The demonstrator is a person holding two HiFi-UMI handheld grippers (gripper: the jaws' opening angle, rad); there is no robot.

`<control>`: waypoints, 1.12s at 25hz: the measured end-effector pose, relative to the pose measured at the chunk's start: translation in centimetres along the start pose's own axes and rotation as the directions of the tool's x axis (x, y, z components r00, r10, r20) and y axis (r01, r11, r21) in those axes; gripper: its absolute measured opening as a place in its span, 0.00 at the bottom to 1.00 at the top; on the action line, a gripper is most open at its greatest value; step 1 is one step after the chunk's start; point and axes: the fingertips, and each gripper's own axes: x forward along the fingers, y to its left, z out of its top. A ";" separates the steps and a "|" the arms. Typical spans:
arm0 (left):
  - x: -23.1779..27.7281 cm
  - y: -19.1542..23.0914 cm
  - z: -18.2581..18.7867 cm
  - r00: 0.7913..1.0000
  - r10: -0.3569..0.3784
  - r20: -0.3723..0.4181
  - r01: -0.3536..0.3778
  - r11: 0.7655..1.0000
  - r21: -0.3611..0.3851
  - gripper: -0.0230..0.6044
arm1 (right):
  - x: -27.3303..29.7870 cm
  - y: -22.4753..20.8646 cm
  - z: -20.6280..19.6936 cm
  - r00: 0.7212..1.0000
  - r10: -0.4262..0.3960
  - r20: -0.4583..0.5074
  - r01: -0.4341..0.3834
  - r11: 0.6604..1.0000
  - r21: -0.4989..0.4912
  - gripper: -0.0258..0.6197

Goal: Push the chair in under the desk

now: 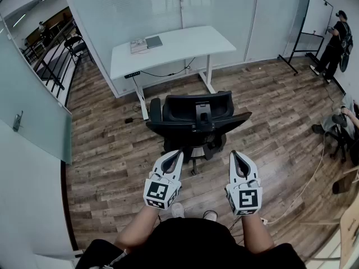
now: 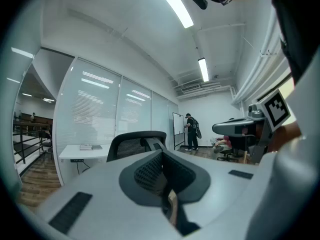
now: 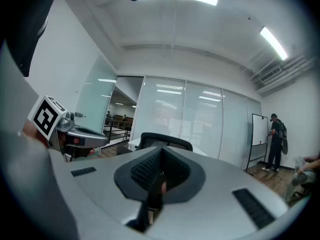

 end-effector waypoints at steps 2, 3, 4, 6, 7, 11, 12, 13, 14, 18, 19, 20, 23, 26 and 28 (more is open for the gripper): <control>-0.4 -0.2 -0.1 1.000 -0.010 -0.002 0.010 1.000 0.000 0.06 | -0.3 0.6 0.1 1.000 -0.002 0.007 0.002 1.000 -0.004 0.04; -0.6 -0.2 -0.1 1.000 -0.013 -0.002 0.013 1.000 0.003 0.06 | -0.4 0.7 0.2 1.000 -0.004 0.008 0.004 1.000 -0.003 0.04; -0.7 -0.2 0.0 1.000 -0.015 -0.001 0.015 1.000 0.009 0.06 | -0.4 0.8 0.2 1.000 -0.005 0.008 0.005 1.000 -0.002 0.04; -0.6 0.0 0.3 1.000 -0.017 0.004 0.017 1.000 0.019 0.06 | -0.1 1.0 0.3 1.000 0.000 0.009 0.000 1.000 -0.001 0.04; -0.4 0.1 0.4 1.000 -0.020 0.005 0.020 1.000 0.019 0.06 | 0.1 1.0 0.3 1.000 0.002 0.010 -0.002 1.000 -0.002 0.04; 0.1 0.6 0.1 0.999 -0.045 -0.007 0.046 0.999 0.018 0.06 | 0.7 1.1 -0.2 1.000 -0.001 0.001 0.001 1.000 0.003 0.04; 0.2 0.8 0.0 0.999 -0.048 -0.010 0.048 0.999 0.024 0.06 | 0.9 1.1 -0.5 1.000 -0.001 -0.007 0.001 1.000 0.010 0.04; 0.4 0.9 0.0 0.999 -0.050 -0.011 0.050 0.998 0.037 0.06 | 1.1 1.0 -0.8 1.000 0.000 -0.021 0.000 1.000 0.019 0.04; 0.5 1.0 0.1 0.998 -0.054 -0.012 0.055 0.997 0.053 0.06 | 1.4 1.1 -1.2 0.999 0.002 -0.039 -0.001 1.000 0.025 0.04; 1.1 2.0 0.2 0.998 -0.063 -0.021 0.065 0.992 0.112 0.06 | 2.6 1.6 -2.2 0.996 0.013 -0.091 -0.009 0.999 0.044 0.05; 1.2 2.3 0.3 0.998 -0.065 -0.021 0.067 0.990 0.124 0.06 | 2.9 1.6 -2.4 0.995 0.008 -0.099 -0.003 0.999 0.050 0.05; 1.4 2.6 0.3 0.998 -0.067 -0.022 0.069 0.989 0.134 0.06 | 3.1 1.7 -2.5 0.995 0.003 -0.104 0.003 0.998 0.055 0.05; 2.0 3.0 -0.4 0.994 -0.100 -0.048 0.107 0.981 0.163 0.10 | 3.8 2.0 -3.3 0.992 0.001 -0.127 0.006 0.999 0.051 0.12; 2.2 3.1 -1.4 0.985 -0.140 -0.098 0.159 0.963 0.218 0.37 | 4.0 2.6 -4.3 0.987 0.010 -0.160 -0.007 1.000 0.016 0.21; 2.3 3.5 -1.9 0.981 -0.149 -0.123 0.177 0.948 0.264 0.43 | 4.3 3.0 -4.8 0.983 0.013 -0.182 -0.017 1.000 -0.022 0.22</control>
